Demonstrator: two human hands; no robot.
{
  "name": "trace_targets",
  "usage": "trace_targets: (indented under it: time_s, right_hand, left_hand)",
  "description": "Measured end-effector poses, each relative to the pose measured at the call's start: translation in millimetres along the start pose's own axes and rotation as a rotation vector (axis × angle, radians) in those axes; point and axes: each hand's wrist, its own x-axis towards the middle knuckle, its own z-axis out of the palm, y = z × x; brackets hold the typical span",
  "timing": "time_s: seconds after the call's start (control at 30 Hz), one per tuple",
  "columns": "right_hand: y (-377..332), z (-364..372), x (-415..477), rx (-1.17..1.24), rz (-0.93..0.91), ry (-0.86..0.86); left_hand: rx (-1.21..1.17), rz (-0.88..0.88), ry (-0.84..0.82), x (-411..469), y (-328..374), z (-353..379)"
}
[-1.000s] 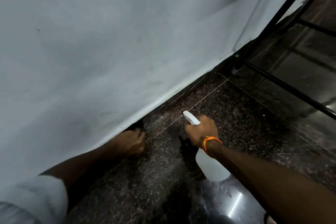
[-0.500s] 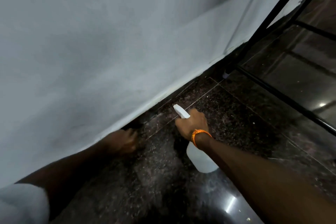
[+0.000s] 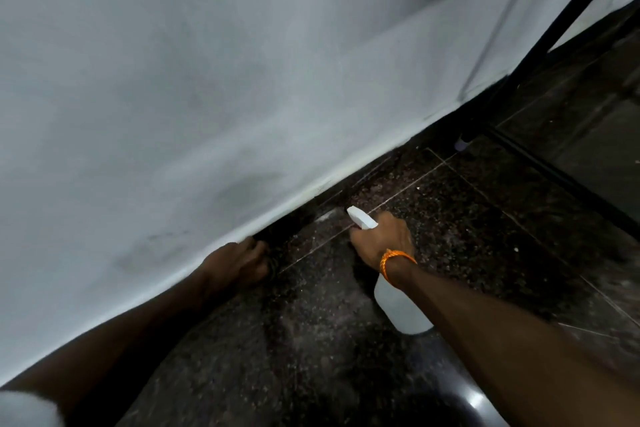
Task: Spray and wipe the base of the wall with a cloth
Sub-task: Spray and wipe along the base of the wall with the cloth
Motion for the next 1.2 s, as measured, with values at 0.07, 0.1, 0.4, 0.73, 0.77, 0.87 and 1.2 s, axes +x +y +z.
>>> trace_targets:
  time_s: [0.07,0.1,0.4,0.73,0.77,0.87,1.2]
  right_hand:
    - [3,-4,3,-0.029,-0.022,-0.001]
    - [2,-7,4,-0.039,-0.028,0.002]
    - [-2,-33,6,0.159,0.025,0.11]
    - [31,-73,25,0.108,0.126,0.235]
    - [34,-76,26,0.098,0.143,0.241]
    - [43,-85,29,0.094,0.172,0.276]
    - [49,-81,40,0.13,0.169,0.242]
  left_hand:
    - [-0.001,-0.048,-0.001,11,4,-3]
    - [0.008,-0.049,-0.01,16,3,-6]
    - [0.021,-0.015,0.068,130,-16,-55]
    - [0.118,0.102,-0.045,168,-6,-33]
    - [0.107,0.074,-0.045,182,-6,-45]
    - [0.009,-0.027,0.082,243,-7,-80]
    - [0.074,0.061,0.037,257,-7,-44]
